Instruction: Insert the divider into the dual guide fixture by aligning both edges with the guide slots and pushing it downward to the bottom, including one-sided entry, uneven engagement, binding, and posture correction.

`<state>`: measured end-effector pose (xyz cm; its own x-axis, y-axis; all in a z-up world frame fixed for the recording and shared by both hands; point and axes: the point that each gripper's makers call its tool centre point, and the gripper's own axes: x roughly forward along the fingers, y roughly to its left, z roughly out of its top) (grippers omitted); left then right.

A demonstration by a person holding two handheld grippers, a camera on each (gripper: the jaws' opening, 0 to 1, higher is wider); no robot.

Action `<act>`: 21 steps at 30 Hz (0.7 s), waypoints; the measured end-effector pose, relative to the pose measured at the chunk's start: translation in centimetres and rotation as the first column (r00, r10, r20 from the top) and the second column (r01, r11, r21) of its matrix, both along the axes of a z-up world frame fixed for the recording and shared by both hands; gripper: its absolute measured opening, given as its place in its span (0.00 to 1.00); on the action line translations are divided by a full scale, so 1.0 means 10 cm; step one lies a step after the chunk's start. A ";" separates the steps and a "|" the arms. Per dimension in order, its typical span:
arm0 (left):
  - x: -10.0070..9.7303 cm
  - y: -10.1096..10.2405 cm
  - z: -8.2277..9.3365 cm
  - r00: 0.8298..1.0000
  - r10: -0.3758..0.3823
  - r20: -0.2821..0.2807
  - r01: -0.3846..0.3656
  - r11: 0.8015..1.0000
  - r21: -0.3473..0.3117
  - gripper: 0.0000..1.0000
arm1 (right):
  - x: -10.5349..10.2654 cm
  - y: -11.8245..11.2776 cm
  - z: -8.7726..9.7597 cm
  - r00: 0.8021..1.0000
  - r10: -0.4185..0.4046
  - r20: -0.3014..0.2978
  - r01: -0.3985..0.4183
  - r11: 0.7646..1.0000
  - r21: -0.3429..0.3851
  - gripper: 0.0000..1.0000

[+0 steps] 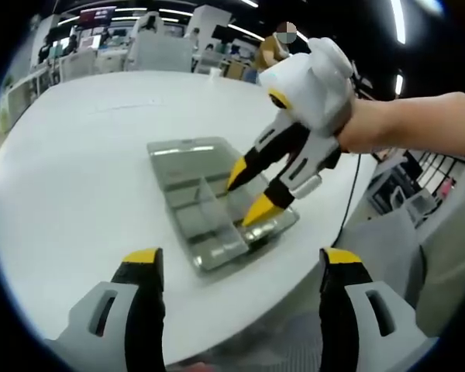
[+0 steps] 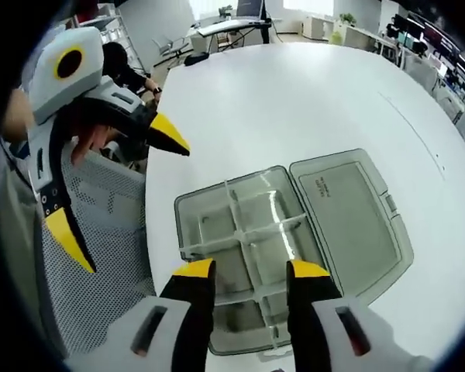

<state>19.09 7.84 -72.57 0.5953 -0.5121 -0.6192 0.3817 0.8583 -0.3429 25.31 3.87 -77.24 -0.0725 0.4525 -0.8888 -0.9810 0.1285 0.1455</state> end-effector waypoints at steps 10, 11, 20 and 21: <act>-0.03 0.01 -0.01 1.000 -0.001 -0.007 0.001 1.000 0.010 0.83 | -0.03 0.00 0.05 0.999 -0.033 0.015 0.032 0.999 0.036 0.41; -0.03 0.01 -0.01 1.000 -0.001 -0.006 0.001 1.000 0.010 0.83 | -0.03 0.00 0.05 0.999 -0.039 0.011 0.038 0.998 0.041 0.42; -0.03 0.02 -0.03 1.000 -0.004 -0.015 0.004 1.000 0.025 0.87 | -0.02 -0.03 0.09 0.994 -0.112 -0.007 0.112 0.990 0.089 0.46; -0.03 0.02 -0.03 1.000 -0.003 -0.015 0.003 1.000 0.026 0.87 | -0.02 -0.02 0.10 0.993 -0.118 -0.008 0.119 0.988 0.099 0.46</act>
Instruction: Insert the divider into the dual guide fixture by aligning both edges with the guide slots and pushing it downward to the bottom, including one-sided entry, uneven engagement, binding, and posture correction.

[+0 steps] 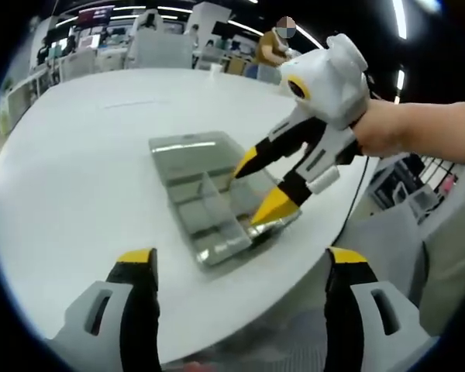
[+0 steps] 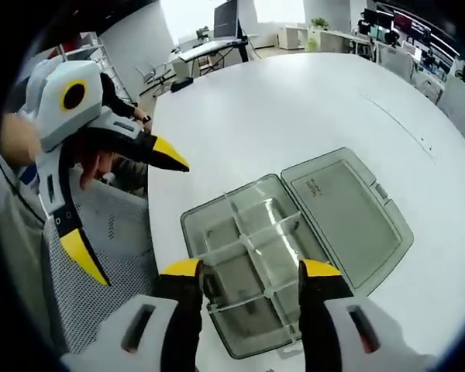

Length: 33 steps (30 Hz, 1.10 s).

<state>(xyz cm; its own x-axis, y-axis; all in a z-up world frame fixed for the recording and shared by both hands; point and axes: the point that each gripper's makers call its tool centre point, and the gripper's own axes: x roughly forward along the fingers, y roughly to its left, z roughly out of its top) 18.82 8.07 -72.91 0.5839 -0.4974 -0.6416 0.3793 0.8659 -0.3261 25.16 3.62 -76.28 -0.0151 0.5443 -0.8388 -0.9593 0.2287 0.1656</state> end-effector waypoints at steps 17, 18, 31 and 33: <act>-0.01 0.04 0.00 1.000 0.015 -0.001 -0.015 1.000 0.011 0.90 | -0.01 0.02 0.12 0.995 -0.099 -0.005 0.099 0.991 0.088 0.53; -0.02 0.04 0.00 1.000 0.016 -0.002 -0.016 1.000 0.012 0.90 | -0.01 0.02 0.13 0.994 -0.105 -0.005 0.105 0.990 0.094 0.54; -0.01 0.07 0.05 0.999 0.034 0.008 -0.034 0.999 0.011 0.90 | -0.01 0.00 0.28 0.983 -0.180 -0.026 0.181 0.966 0.184 0.57; -0.01 0.07 0.05 0.999 0.032 0.009 -0.032 0.999 0.013 0.90 | -0.02 0.00 0.31 0.985 -0.170 -0.014 0.170 0.965 0.202 0.58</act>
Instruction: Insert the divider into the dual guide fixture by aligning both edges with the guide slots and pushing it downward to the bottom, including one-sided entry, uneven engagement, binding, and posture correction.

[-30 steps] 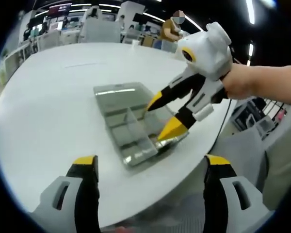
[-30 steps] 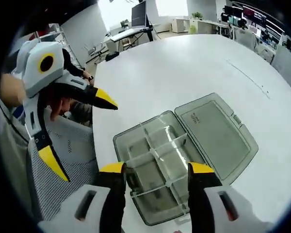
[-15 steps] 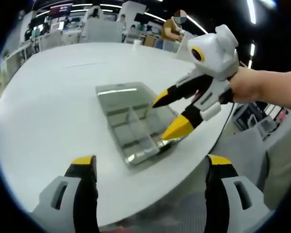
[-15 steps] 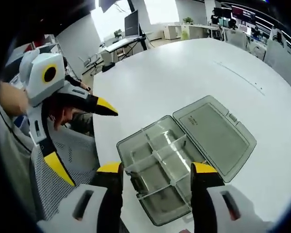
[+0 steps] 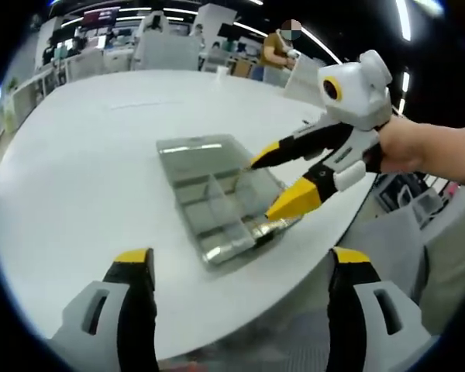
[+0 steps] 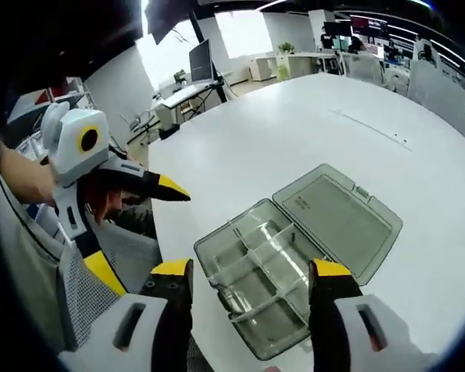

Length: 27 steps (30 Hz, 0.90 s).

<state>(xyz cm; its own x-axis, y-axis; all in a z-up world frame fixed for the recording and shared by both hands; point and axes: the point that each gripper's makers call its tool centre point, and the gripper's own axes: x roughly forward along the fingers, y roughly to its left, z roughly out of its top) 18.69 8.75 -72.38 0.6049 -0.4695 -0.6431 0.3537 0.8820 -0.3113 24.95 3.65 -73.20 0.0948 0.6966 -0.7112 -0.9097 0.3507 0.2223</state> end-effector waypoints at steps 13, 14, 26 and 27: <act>0.00 0.01 0.04 1.000 0.000 0.009 0.000 1.000 0.005 0.90 | -0.02 -0.06 0.07 0.999 -0.024 0.026 0.023 0.999 0.032 0.65; -0.01 0.01 0.05 1.000 -0.001 0.009 0.001 1.000 0.007 0.90 | -0.03 -0.06 0.08 0.999 -0.028 0.026 0.027 0.999 0.035 0.66; -0.04 -0.03 0.07 1.000 -0.011 0.014 0.011 1.000 0.011 0.90 | -0.09 -0.17 0.11 0.996 -0.086 0.038 0.083 0.995 0.059 0.71; -0.04 -0.03 0.07 1.000 -0.011 0.014 0.011 1.000 0.012 0.90 | -0.09 -0.17 0.12 0.995 -0.095 0.035 0.092 0.993 0.068 0.72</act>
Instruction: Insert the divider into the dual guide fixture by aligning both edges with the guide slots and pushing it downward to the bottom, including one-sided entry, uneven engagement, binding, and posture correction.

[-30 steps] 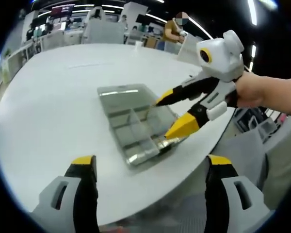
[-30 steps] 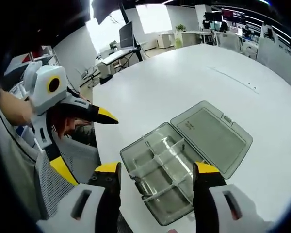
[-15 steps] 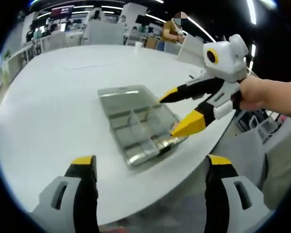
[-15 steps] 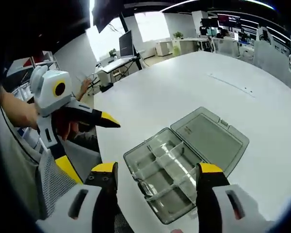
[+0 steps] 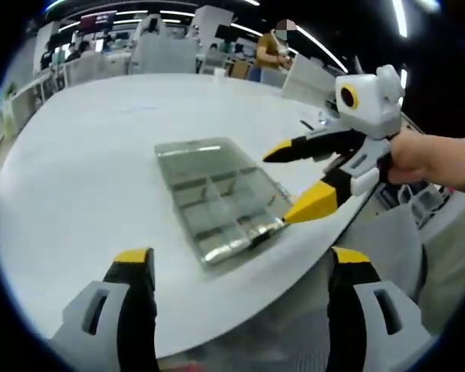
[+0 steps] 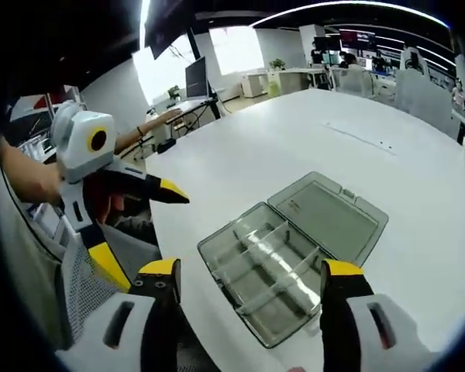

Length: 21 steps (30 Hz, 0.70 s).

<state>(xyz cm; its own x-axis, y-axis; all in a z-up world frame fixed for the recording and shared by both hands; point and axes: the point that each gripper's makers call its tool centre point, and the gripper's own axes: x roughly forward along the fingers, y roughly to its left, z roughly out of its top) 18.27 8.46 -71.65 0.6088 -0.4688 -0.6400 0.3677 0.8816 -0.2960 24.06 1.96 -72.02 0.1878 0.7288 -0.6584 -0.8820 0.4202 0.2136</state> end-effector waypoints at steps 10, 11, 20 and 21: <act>-0.03 0.00 -0.01 1.000 0.005 -0.008 -0.005 1.000 -0.006 0.91 | 0.00 -0.09 0.05 0.999 -0.052 -0.005 0.052 0.998 0.037 0.77; -0.03 0.00 0.00 1.000 0.005 -0.008 -0.005 1.000 -0.006 0.91 | 0.00 -0.10 0.05 0.998 -0.055 -0.006 0.056 0.998 0.038 0.78; -0.04 -0.02 0.03 1.000 0.004 0.000 -0.004 1.000 -0.007 0.92 | -0.04 -0.17 0.06 0.996 -0.085 -0.013 0.085 0.994 0.064 0.83; -0.05 -0.02 0.03 1.000 0.005 0.000 -0.005 1.000 -0.006 0.93 | -0.04 -0.17 0.07 0.996 -0.086 -0.013 0.087 0.994 0.066 0.83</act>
